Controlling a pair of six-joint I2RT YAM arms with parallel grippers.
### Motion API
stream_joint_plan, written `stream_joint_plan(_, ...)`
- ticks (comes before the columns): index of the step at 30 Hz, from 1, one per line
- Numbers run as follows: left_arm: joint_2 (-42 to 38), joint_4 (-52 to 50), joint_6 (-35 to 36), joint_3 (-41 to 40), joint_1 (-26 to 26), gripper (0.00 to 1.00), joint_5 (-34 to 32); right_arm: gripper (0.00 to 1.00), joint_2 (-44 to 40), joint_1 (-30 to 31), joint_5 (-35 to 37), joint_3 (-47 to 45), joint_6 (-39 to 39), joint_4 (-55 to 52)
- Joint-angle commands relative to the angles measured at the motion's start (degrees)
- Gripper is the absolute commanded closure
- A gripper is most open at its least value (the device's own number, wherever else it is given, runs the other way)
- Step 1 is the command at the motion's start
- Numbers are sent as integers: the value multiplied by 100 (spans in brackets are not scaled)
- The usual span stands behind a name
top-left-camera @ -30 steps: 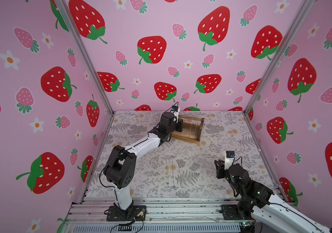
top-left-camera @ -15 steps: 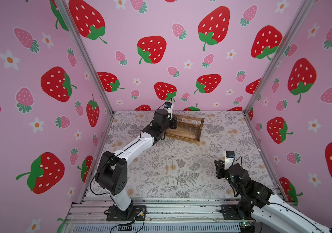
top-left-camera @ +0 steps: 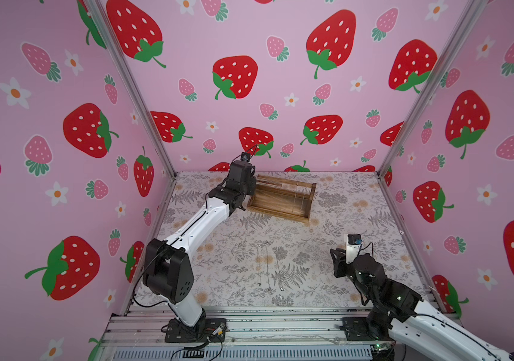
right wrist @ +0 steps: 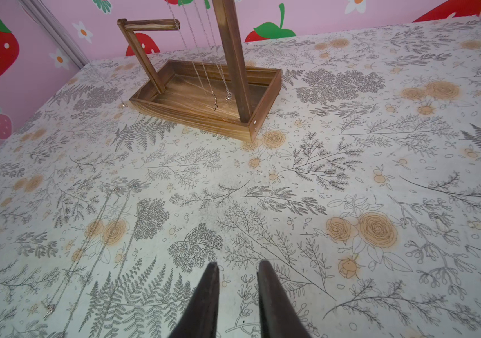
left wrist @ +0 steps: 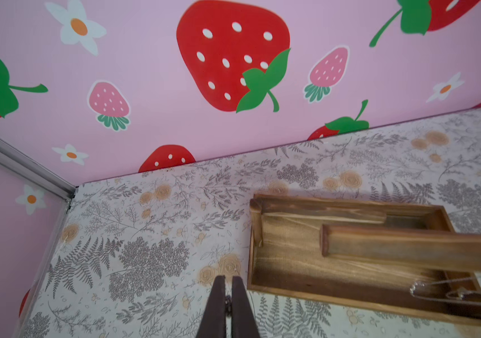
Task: Take the necklace off the jewelry display stand
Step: Take off the necklace from the stand, then place the necklace at the center of the board.
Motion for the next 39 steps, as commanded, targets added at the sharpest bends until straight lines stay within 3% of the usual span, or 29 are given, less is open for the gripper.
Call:
stream_joint_plan(1,-647,-1051,-155,290,0,100,1077,74,79,-14,-892,392,-139,-15)
stream_joint_plan(7,-1822,-1448,-829,-311,-65,100,3094,71,891,-8,-2817,1470,-487,-419)
stream_joint_plan(12,-2442,-1636,-938,-708,-506,100,3844,70,1409,0,-3890,2042,-722,-641)
stream_joint_plan(17,-2706,-1720,-972,-1008,-1037,100,4464,67,1343,25,-4297,2242,-952,-777)
stream_joint_plan(25,-3166,-43,-2118,-2239,-1339,100,5803,66,996,33,-4491,2132,-925,-701)
stream_joint_plan(28,-3154,259,-2327,-2337,-1566,100,6051,67,967,42,-4920,1960,-893,-457)
stream_joint_plan(31,-3128,174,-2303,-2247,-1926,100,5902,67,994,84,-5382,1807,-727,-30)
stream_joint_plan(39,-3066,298,-2396,-2312,-2399,100,5717,63,1117,483,-5653,1718,-742,564)
